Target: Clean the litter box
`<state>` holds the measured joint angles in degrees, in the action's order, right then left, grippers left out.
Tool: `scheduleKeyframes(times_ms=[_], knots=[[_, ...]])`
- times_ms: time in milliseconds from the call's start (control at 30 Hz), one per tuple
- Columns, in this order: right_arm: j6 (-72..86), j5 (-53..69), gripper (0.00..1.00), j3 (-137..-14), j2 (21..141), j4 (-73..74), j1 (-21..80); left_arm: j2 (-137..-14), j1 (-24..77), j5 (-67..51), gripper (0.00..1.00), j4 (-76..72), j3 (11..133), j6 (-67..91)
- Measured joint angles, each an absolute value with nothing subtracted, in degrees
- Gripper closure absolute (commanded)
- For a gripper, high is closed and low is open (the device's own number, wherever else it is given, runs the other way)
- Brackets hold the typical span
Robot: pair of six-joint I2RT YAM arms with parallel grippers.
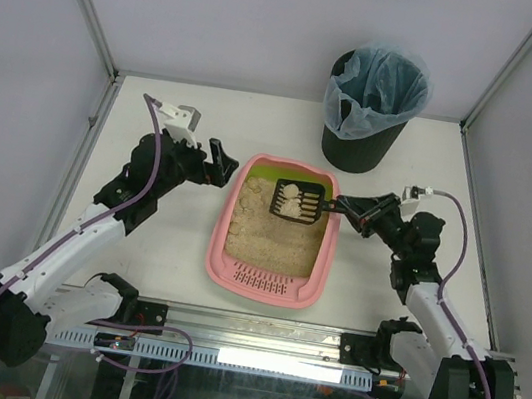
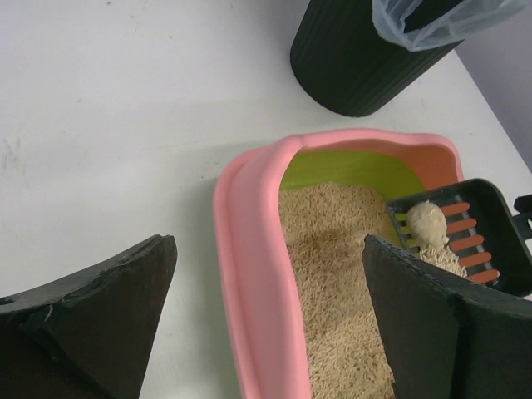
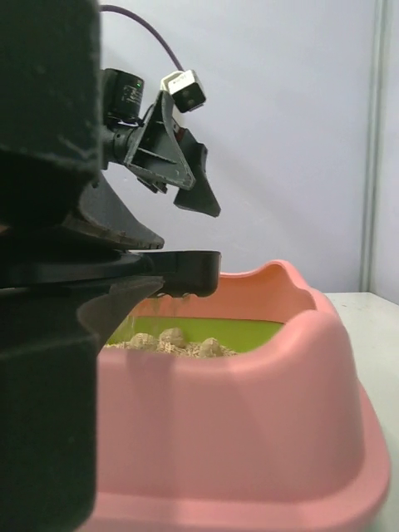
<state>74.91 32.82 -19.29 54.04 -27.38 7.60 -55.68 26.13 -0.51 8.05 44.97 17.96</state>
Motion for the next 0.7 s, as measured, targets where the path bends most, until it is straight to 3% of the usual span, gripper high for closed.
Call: scheduleKeyframes(times_ms=[267,600,700], knots=[[77.19,35.29,1.0,-18.57,56.25,-27.99,6.26,-64.2,26.13,-2.59,0.01,7.68,52.97,17.34],[76.31,35.4,1.0,-20.03,55.53,-25.65,6.83,-66.08,26.13,-8.27,0.01,9.08,51.88,13.91],[74.56,36.05,1.0,-22.11,56.82,-25.04,8.43,-66.08,26.13,-9.8,0.05,10.0,51.86,12.67]])
